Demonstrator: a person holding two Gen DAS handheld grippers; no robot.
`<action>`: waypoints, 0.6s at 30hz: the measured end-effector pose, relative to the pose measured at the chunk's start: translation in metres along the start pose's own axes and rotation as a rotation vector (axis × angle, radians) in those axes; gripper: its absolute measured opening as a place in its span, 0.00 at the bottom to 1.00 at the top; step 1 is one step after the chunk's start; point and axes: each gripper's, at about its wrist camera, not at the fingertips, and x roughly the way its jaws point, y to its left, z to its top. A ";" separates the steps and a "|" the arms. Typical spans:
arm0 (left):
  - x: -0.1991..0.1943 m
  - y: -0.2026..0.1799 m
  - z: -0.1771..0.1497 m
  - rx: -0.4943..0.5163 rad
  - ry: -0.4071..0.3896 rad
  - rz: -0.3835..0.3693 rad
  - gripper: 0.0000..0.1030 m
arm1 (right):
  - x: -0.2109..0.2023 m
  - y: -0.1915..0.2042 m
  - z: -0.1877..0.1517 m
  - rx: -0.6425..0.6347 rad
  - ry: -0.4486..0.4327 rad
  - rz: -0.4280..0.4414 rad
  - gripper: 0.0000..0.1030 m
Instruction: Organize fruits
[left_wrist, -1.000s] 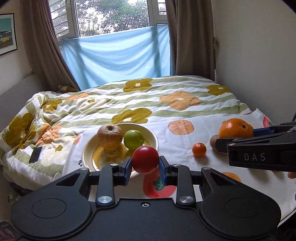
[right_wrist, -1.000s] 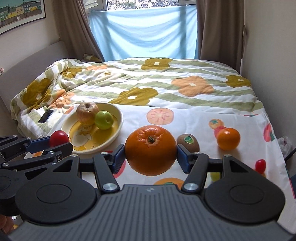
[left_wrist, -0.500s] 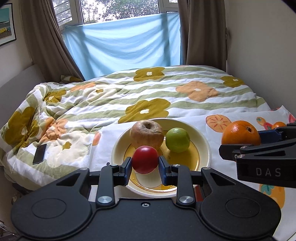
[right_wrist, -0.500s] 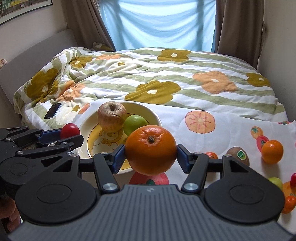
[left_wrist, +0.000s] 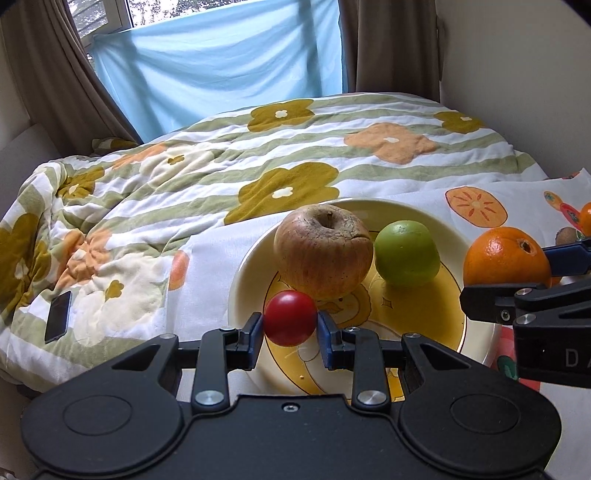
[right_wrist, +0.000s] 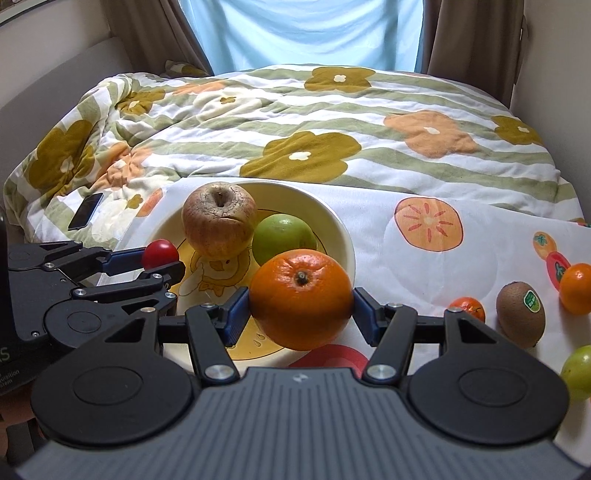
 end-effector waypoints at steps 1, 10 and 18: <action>0.002 0.000 0.000 0.006 0.004 -0.007 0.33 | 0.002 0.000 0.000 0.004 0.002 -0.005 0.72; 0.010 0.002 0.002 0.021 0.012 -0.027 0.67 | 0.007 -0.001 0.003 0.007 0.012 -0.021 0.72; -0.015 -0.002 -0.005 0.052 -0.026 -0.008 0.95 | 0.000 -0.005 0.011 -0.022 0.002 -0.009 0.72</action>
